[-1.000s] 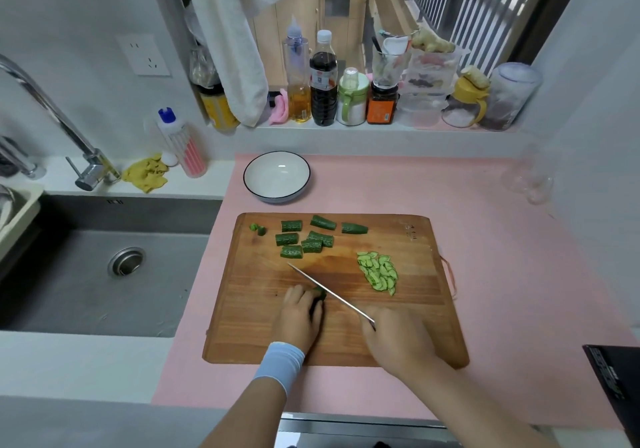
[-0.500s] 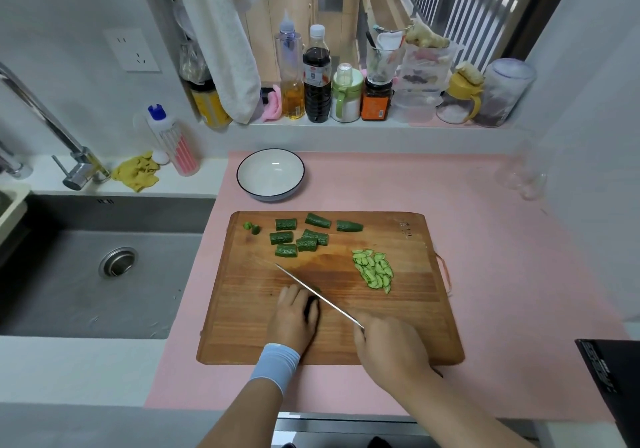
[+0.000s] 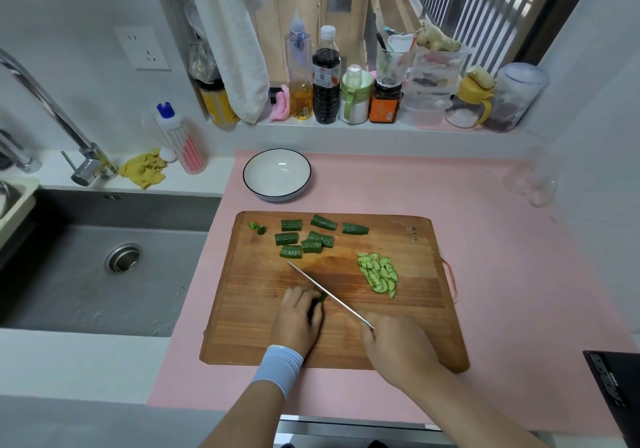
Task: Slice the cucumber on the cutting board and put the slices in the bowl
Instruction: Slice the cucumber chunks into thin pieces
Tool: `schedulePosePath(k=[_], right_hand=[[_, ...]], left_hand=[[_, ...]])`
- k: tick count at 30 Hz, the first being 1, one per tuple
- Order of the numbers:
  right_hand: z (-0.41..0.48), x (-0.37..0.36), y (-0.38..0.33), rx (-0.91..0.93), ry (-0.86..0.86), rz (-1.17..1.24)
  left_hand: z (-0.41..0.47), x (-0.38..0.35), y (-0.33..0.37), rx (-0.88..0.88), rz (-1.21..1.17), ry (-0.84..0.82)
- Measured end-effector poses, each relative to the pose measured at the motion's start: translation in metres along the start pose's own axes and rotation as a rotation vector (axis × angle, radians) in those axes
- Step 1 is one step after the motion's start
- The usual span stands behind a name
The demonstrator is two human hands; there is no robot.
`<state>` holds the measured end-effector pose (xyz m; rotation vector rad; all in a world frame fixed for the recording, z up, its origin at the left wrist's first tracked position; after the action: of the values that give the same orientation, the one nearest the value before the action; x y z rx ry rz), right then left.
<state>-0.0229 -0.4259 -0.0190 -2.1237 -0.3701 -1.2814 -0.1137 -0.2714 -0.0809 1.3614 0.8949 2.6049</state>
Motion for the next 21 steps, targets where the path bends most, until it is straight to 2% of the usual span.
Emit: schedulePosePath(k=[11,21], right_hand=[[0.022,-0.016,-0.013,-0.051,-0.116,0.014],[0.015,-0.015,-0.012,-0.017,-0.028,-0.018]], left_hand=[[0.0,-0.003,-0.002,0.004,-0.014,-0.006],[-0.003,-0.002,-0.002,0.002,-0.009,0.015]])
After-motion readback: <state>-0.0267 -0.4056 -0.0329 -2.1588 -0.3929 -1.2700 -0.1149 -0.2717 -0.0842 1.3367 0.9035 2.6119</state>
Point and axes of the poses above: each hand's wrist, its own z-axis towards the middle knuckle, its own x-axis out of the back of the hand, y = z × x, the point moved 8 cm from there along z, towards the middle knuckle, and after that the axes turned 10 degrees about -x, right-handed, at the moved point
